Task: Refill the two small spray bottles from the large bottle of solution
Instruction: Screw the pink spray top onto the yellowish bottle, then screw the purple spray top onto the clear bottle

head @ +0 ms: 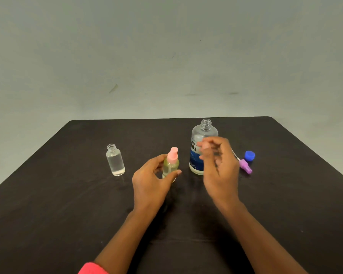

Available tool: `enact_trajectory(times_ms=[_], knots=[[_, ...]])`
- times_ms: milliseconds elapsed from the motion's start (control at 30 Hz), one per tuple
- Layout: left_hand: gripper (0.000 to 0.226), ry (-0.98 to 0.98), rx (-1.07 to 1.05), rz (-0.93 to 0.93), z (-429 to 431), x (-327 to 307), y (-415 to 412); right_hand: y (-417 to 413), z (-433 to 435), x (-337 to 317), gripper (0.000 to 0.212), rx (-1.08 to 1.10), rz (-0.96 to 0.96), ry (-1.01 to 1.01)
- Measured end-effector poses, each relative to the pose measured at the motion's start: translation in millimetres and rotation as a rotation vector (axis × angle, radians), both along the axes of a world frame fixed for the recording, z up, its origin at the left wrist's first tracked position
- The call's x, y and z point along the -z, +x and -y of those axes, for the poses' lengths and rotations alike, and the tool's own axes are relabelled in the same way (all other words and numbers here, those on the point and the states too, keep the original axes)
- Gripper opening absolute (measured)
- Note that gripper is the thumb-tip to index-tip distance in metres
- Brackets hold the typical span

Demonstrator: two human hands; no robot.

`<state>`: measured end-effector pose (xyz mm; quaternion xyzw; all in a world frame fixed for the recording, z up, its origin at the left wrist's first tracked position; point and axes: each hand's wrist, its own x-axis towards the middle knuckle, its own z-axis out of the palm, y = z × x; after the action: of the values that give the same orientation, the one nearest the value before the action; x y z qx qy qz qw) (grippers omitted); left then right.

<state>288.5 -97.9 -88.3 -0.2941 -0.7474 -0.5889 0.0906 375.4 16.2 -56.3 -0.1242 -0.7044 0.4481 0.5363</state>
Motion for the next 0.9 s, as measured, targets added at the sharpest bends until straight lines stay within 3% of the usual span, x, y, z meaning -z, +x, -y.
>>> enact_trajectory(times_ms=[133,300,500,733,900], knots=[[0.045,0.035,-0.028,0.112,-3.1,0.2,-9.0,4.8,-30.3,-1.9,0.016,0.193,0.046,-0.002],[0.051,0.027,-0.059,0.177,-9.4,3.7,-20.5,18.7,-72.1,6.3,0.028,0.503,0.54,0.064],[0.051,-0.006,-0.062,0.15,-13.7,8.1,-24.7,22.6,-79.9,13.8,0.033,0.443,0.965,0.07],[0.071,-0.069,-0.074,0.114,-9.4,9.7,-22.8,23.5,-81.6,18.0,0.039,0.512,1.012,0.122],[0.049,0.068,-0.272,-0.16,6.6,-10.1,-25.4,23.8,-82.6,21.9,0.027,0.581,1.078,0.118]])
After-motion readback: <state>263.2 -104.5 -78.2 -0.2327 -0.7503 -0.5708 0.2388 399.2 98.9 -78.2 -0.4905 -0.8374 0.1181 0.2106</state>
